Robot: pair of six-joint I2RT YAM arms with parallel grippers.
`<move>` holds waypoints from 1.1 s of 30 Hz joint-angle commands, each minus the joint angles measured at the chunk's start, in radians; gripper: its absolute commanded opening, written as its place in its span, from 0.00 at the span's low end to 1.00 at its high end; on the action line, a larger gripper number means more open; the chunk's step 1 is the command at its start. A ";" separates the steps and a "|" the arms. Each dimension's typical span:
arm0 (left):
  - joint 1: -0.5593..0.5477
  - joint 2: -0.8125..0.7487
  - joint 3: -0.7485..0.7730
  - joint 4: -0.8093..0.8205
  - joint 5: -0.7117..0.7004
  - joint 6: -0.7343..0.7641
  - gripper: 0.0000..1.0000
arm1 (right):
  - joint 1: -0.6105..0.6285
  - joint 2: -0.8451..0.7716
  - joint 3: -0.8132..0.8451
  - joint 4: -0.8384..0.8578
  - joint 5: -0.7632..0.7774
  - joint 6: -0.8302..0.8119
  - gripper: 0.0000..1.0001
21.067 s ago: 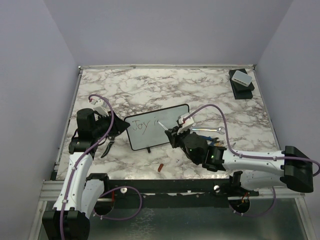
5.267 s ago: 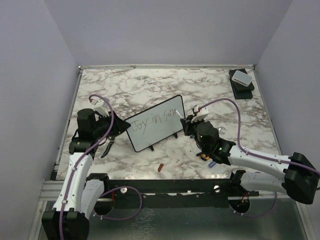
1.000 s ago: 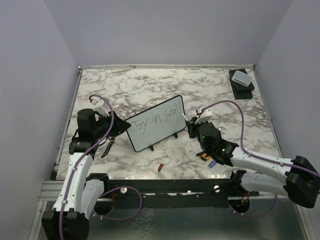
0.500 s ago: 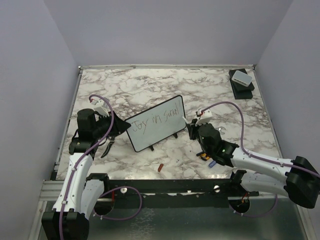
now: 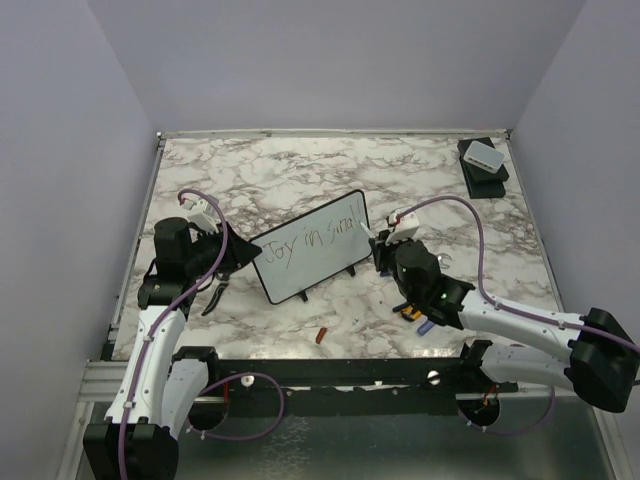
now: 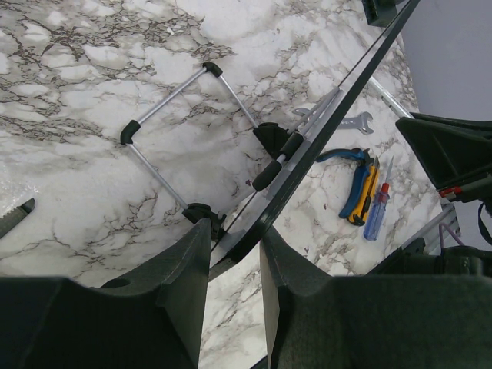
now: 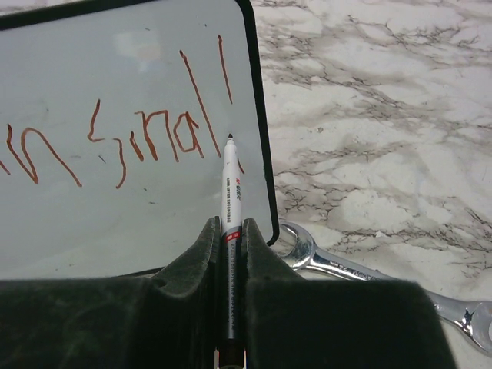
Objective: Write a sentence on the whiteboard
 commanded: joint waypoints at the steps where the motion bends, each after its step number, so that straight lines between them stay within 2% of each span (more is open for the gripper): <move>1: -0.005 -0.014 -0.009 -0.005 0.002 0.003 0.33 | -0.007 0.021 0.045 0.057 0.020 -0.056 0.01; 25: -0.005 -0.014 -0.009 -0.006 0.001 0.003 0.33 | -0.006 0.056 0.090 0.120 0.056 -0.113 0.01; 30: -0.005 -0.013 -0.009 -0.006 0.000 0.004 0.33 | -0.007 0.008 0.087 0.101 0.023 -0.114 0.00; 33: -0.005 -0.013 -0.009 -0.006 -0.001 0.002 0.33 | -0.006 -0.066 0.073 0.070 -0.056 -0.125 0.01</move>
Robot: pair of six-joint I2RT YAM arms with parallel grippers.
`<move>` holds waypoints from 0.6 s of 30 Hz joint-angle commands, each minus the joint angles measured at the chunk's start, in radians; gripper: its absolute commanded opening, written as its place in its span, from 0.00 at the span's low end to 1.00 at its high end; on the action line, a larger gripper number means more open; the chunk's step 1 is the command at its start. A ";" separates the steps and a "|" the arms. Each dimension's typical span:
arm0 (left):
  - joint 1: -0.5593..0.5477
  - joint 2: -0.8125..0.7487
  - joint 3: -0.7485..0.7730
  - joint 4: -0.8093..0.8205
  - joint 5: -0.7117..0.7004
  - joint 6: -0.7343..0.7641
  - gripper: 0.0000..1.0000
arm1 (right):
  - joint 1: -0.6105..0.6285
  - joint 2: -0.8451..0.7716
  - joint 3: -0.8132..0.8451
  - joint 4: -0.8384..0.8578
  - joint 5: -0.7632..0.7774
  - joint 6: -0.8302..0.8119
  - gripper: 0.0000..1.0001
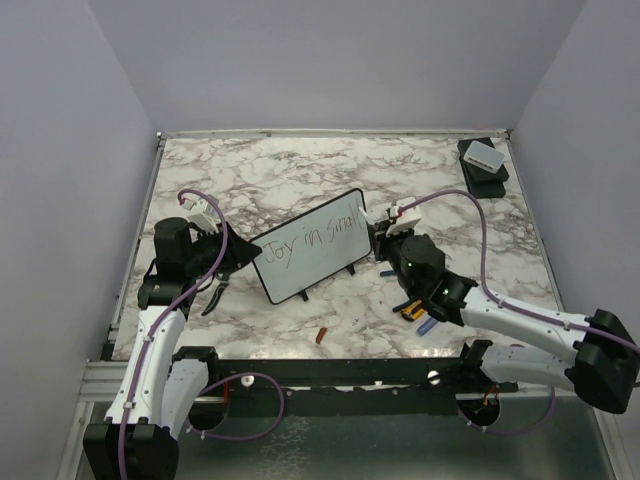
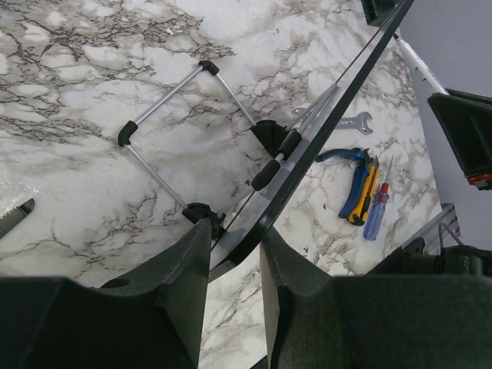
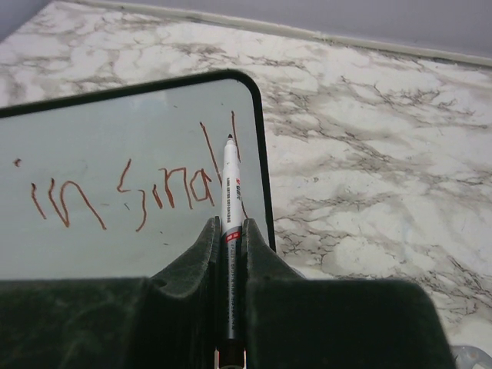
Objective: Write a sentence on the whiteboard
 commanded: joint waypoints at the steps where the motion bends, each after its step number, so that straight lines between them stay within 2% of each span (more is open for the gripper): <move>1: -0.005 -0.011 -0.009 -0.006 -0.002 0.002 0.33 | -0.007 -0.117 0.006 -0.024 -0.106 -0.020 0.01; 8: -0.005 -0.011 -0.010 -0.005 -0.006 0.003 0.33 | -0.007 -0.264 -0.050 -0.122 -0.246 0.030 0.01; 18: -0.005 -0.008 -0.009 -0.005 -0.009 0.003 0.32 | -0.003 -0.390 -0.109 -0.242 -0.317 0.175 0.01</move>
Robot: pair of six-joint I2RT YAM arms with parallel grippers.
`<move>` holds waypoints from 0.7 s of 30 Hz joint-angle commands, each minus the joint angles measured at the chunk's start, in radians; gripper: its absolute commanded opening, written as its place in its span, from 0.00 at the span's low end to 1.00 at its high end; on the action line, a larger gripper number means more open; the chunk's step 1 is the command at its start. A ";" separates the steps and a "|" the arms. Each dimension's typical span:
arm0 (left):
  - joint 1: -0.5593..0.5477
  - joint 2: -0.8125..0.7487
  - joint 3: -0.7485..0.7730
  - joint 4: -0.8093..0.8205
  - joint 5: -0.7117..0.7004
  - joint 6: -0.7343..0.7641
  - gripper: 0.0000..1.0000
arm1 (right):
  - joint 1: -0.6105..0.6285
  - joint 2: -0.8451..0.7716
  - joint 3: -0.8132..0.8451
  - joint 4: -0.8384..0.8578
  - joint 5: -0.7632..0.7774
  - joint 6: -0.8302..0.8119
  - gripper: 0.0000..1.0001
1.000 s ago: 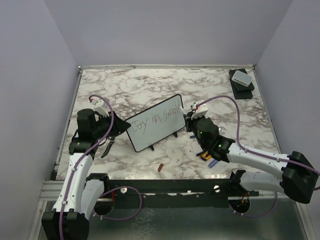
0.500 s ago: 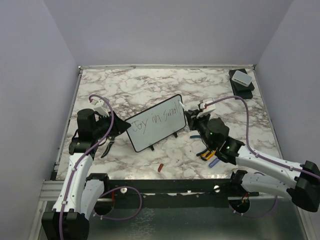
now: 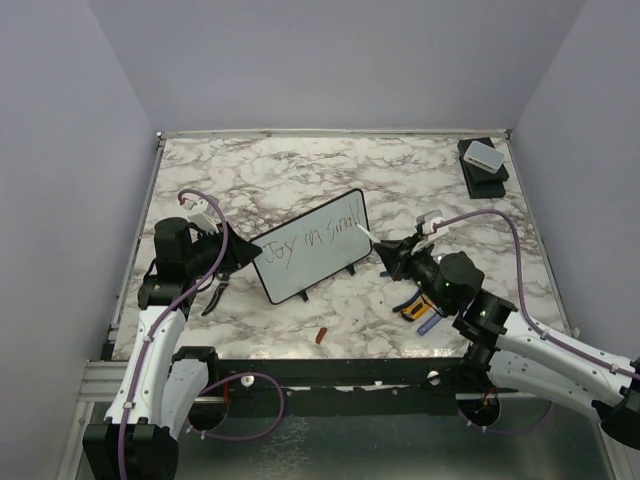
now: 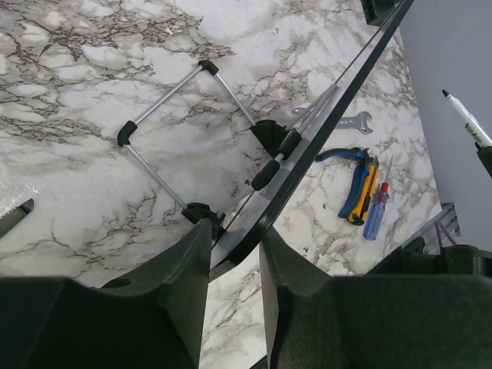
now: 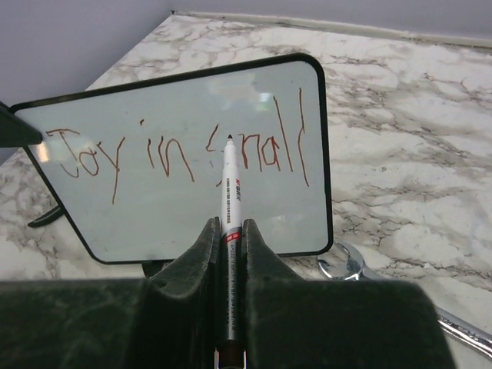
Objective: Write a sentence on the whiteboard
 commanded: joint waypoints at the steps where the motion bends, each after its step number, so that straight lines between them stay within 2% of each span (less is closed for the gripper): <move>1: -0.003 -0.008 -0.010 -0.006 -0.009 0.003 0.32 | -0.003 -0.042 -0.021 -0.096 -0.079 0.101 0.01; 5: -0.003 0.001 -0.011 -0.004 -0.006 0.004 0.31 | 0.012 -0.048 -0.031 -0.119 -0.144 0.157 0.01; 10: -0.006 0.008 -0.011 -0.004 -0.004 0.003 0.31 | 0.066 -0.017 -0.069 -0.050 -0.168 0.215 0.01; 21: -0.035 0.030 -0.012 -0.004 -0.004 0.004 0.30 | 0.263 0.340 -0.031 0.247 -0.118 0.215 0.01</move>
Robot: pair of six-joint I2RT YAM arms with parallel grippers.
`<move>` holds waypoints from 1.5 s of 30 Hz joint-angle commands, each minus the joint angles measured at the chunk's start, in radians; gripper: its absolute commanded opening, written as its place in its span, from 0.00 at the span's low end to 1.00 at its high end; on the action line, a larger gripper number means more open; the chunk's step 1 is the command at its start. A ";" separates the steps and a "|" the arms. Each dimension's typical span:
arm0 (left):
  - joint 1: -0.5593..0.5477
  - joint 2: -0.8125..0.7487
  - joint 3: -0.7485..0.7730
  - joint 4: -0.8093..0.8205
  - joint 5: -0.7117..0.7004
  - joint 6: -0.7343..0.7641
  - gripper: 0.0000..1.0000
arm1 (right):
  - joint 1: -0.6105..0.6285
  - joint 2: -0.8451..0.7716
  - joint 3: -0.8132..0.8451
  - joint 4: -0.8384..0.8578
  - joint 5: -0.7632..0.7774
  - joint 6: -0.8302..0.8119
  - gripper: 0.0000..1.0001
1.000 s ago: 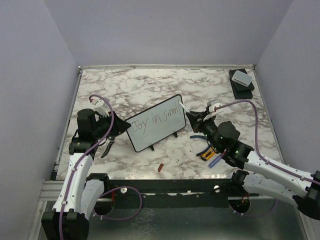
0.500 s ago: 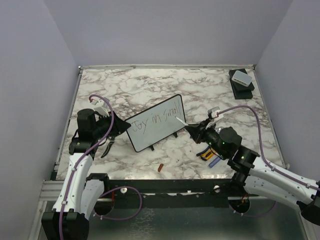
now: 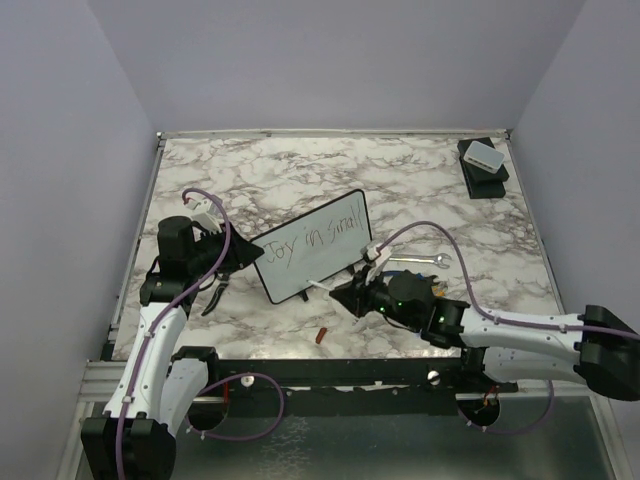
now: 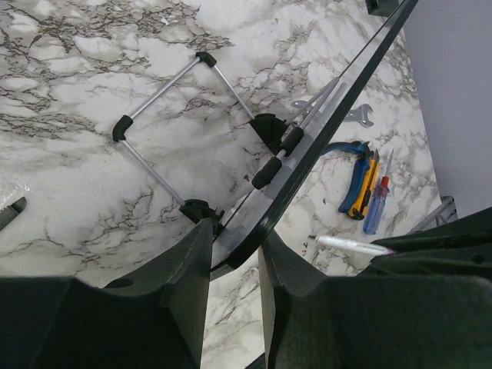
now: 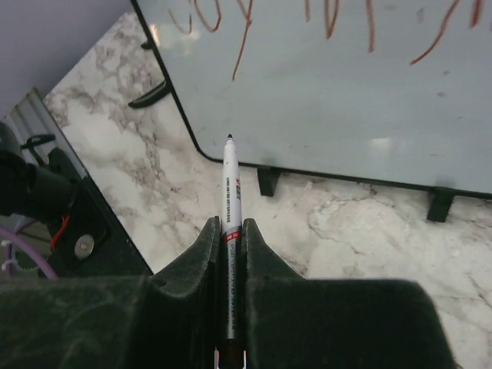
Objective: Write a sentence on the whiteboard
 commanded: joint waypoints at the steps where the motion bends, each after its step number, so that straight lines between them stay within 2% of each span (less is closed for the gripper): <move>1: -0.013 0.003 -0.012 -0.007 -0.004 0.003 0.30 | 0.063 0.146 0.044 0.148 0.010 -0.009 0.01; 6: -0.014 -0.004 -0.012 -0.007 -0.008 0.001 0.30 | 0.089 0.259 0.063 0.229 0.009 -0.026 0.01; 22: -0.017 -0.007 -0.012 -0.009 -0.009 0.000 0.30 | 0.092 0.428 0.170 0.235 0.017 -0.079 0.01; 45: -0.016 -0.016 -0.011 -0.012 -0.014 0.001 0.30 | 0.091 0.391 0.143 0.098 0.288 0.017 0.01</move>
